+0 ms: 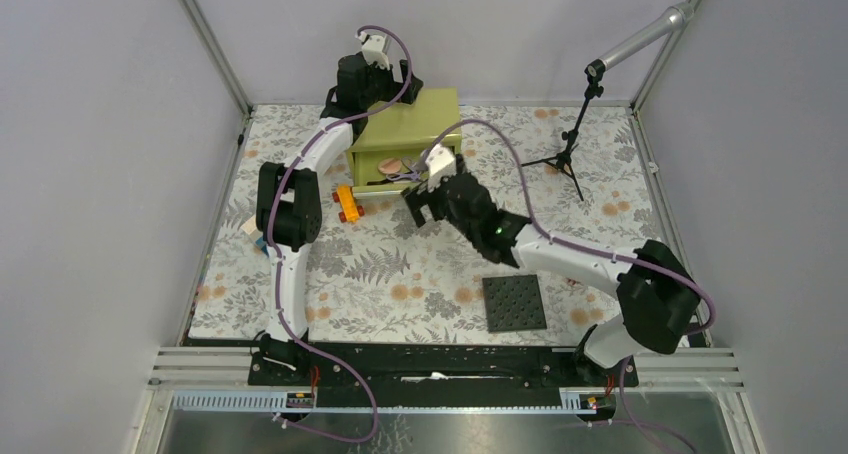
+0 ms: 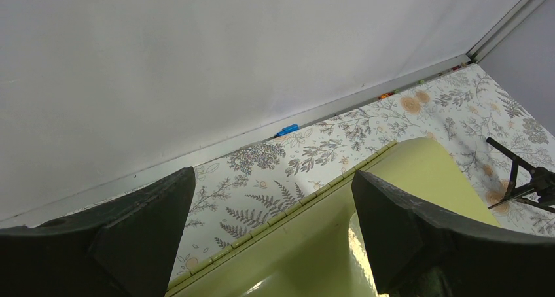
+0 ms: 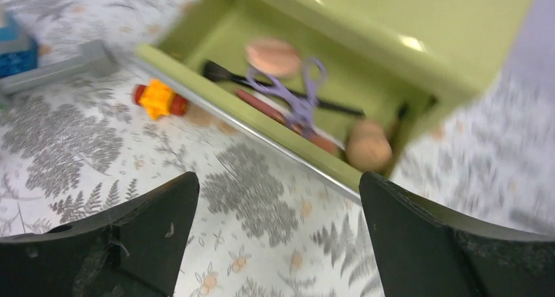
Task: Organize the makeup
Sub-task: Pick up the makeup from the center of the board, then place the makeup in the drawer, then close the drawer in the storage box.
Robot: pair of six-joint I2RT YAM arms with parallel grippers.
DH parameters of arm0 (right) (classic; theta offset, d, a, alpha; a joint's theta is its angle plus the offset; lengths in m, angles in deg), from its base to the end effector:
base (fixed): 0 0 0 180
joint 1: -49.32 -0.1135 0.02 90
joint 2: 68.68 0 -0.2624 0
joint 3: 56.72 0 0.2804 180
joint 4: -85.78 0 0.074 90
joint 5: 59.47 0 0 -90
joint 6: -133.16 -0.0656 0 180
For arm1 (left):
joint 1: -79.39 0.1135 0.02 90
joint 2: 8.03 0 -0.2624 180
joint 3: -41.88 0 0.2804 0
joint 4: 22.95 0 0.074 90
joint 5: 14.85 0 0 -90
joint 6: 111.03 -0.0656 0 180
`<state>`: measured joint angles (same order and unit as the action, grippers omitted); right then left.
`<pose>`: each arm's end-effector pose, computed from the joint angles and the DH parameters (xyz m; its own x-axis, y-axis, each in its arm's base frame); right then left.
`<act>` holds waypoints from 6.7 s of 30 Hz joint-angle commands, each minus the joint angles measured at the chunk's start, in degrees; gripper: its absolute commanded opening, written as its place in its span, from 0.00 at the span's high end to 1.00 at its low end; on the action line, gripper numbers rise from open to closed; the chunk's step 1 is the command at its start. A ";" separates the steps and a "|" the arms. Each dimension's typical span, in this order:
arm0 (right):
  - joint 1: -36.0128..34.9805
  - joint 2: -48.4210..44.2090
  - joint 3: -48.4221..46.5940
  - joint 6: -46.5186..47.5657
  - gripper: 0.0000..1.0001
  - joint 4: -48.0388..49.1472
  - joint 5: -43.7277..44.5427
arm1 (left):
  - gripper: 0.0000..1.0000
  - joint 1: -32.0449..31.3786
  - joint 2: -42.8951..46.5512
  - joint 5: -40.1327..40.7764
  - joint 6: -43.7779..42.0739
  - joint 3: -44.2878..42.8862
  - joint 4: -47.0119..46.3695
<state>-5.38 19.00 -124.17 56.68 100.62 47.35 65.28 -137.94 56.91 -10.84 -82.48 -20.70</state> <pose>0.2516 0.3226 0.2659 0.0909 -0.2588 -0.9616 -0.6104 0.7485 -0.2592 0.5793 -0.1668 0.2692 -0.2237 -0.1170 -0.9676 0.5006 0.8380 -0.2171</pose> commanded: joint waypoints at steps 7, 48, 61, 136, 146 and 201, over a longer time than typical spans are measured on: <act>23.72 2.50 -12.32 -49.74 0.00 -58.78 -1.95 | 0.04 0.12 -3.79 -1.97 3.60 1.00 9.41; 49.90 5.20 5.49 -81.39 0.21 -53.41 -0.13 | 0.04 -1.26 -4.48 -2.69 4.04 0.47 9.61; 49.95 10.37 4.55 -79.80 1.00 -54.38 -0.26 | 0.05 -1.27 -4.44 -2.47 3.84 0.48 9.76; 13.64 24.79 -40.16 49.86 0.71 -36.33 -36.67 | 0.04 1.54 -3.46 -6.56 4.92 -3.02 12.22; 13.57 21.17 -35.21 46.59 0.47 -29.36 -34.88 | 0.04 1.54 -3.98 -6.63 4.23 -3.76 13.07; 10.83 26.84 -8.28 -34.60 1.00 29.83 -0.27 | 0.06 1.45 -6.68 -9.45 5.10 -5.01 13.73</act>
<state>5.42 45.56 -128.12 18.10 123.09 38.06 67.32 -141.20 50.88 -8.54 -88.10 -15.13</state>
